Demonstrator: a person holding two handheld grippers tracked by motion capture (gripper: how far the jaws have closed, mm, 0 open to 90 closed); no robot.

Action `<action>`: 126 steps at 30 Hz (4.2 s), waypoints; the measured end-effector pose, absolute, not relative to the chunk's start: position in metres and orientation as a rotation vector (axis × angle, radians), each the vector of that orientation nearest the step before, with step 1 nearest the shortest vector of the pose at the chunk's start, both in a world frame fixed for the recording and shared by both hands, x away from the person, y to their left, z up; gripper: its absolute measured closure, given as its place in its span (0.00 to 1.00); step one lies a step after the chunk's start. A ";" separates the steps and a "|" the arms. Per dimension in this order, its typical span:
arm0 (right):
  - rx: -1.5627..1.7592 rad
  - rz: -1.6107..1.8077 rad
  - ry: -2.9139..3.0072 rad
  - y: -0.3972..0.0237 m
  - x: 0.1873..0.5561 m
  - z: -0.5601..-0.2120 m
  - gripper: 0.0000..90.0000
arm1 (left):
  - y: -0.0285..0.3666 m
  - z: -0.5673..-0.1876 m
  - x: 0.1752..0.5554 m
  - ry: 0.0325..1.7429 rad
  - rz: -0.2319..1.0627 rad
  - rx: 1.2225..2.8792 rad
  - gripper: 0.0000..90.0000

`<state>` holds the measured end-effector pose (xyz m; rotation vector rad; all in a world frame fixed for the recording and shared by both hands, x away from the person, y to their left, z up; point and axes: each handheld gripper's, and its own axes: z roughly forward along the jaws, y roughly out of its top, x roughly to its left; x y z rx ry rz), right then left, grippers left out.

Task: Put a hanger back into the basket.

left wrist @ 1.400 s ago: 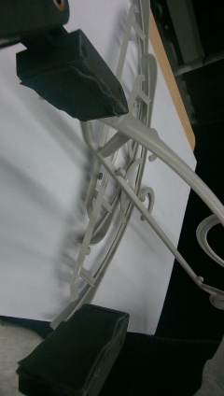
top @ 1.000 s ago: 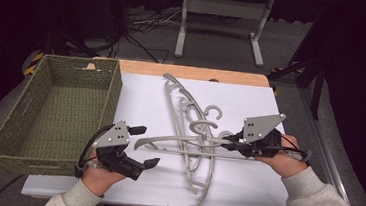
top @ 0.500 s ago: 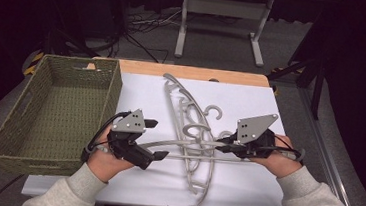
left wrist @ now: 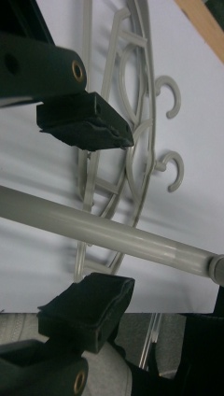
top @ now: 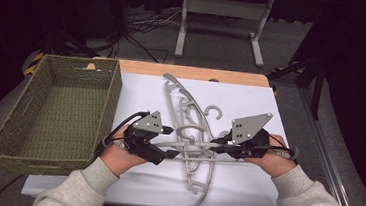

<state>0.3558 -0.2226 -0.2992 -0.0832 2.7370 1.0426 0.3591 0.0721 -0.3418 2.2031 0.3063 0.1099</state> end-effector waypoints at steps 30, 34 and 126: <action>0.093 1.243 2.516 -0.244 0.348 -0.285 0.32 | 0.065 -0.314 0.349 0.218 0.134 2.307 0.89; 0.177 1.335 2.449 -0.259 0.346 -0.284 0.26 | 0.075 -0.297 0.353 0.272 0.154 2.273 0.89; 0.542 1.447 2.531 -0.281 0.367 -0.347 0.16 | 0.379 -0.346 0.409 1.475 0.506 2.029 0.72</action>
